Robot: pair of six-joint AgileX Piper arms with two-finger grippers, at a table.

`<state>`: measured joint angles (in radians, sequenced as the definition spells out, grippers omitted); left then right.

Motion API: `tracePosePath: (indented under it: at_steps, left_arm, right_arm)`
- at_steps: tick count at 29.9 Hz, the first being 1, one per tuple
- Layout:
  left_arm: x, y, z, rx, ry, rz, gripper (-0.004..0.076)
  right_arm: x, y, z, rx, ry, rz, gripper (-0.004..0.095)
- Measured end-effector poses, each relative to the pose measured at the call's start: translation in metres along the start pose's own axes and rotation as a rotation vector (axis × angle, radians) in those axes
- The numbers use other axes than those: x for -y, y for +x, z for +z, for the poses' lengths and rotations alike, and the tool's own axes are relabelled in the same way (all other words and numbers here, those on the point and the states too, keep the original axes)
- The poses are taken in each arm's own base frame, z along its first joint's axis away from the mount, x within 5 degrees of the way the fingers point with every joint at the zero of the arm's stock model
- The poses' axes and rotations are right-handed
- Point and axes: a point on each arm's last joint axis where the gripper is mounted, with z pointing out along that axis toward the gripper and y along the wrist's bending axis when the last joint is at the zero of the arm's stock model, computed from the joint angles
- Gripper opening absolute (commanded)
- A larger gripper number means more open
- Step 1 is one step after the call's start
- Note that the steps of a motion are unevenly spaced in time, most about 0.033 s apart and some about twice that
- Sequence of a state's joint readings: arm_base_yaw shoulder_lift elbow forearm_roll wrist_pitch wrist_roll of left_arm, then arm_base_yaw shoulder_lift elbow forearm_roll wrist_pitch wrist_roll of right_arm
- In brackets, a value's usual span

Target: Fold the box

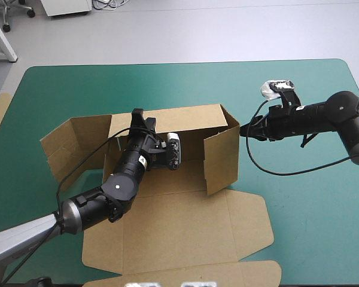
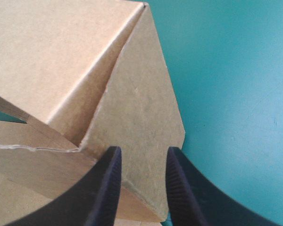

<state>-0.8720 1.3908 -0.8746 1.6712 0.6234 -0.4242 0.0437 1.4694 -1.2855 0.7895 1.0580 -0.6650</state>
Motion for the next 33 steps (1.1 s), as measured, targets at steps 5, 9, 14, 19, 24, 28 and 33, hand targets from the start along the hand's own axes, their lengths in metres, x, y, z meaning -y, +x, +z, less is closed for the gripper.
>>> tracePosePath:
  at_steps: [5, 9, 14, 19, 24, 28, 33]
  left_arm:
    - [0.003, 0.003, 0.007, -0.015, 0.010, -0.036, -0.0010]
    - [0.002, 0.003, 0.007, -0.017, 0.005, -0.065, -0.0010]
    - [0.002, 0.003, 0.007, -0.017, 0.003, -0.070, -0.0010]
    - [0.002, 0.004, 0.008, -0.019, 0.003, -0.071, -0.0010]
    - [0.002, 0.004, 0.008, -0.021, 0.005, -0.080, -0.0010]
    - [0.002, 0.003, 0.008, -0.015, 0.003, -0.081, -0.0010]
    - [0.002, 0.003, 0.008, -0.014, 0.002, -0.083, -0.0010]
  right_arm:
    - [-0.001, -0.002, 0.000, 0.019, -0.007, -0.012, 0.0302]
    - [-0.007, -0.005, 0.005, 0.045, 0.002, -0.044, 0.0302]
    - [-0.019, -0.006, 0.013, 0.040, -0.018, -0.082, 0.0300]
    - [-0.024, -0.006, 0.016, 0.041, -0.024, -0.096, 0.0300]
    - [-0.025, -0.004, 0.016, 0.027, -0.034, -0.096, 0.0300]
    - [-0.027, -0.001, 0.015, 0.015, -0.042, -0.096, 0.0287]
    - [-0.034, 0.010, 0.007, 0.013, -0.046, -0.099, 0.0281]
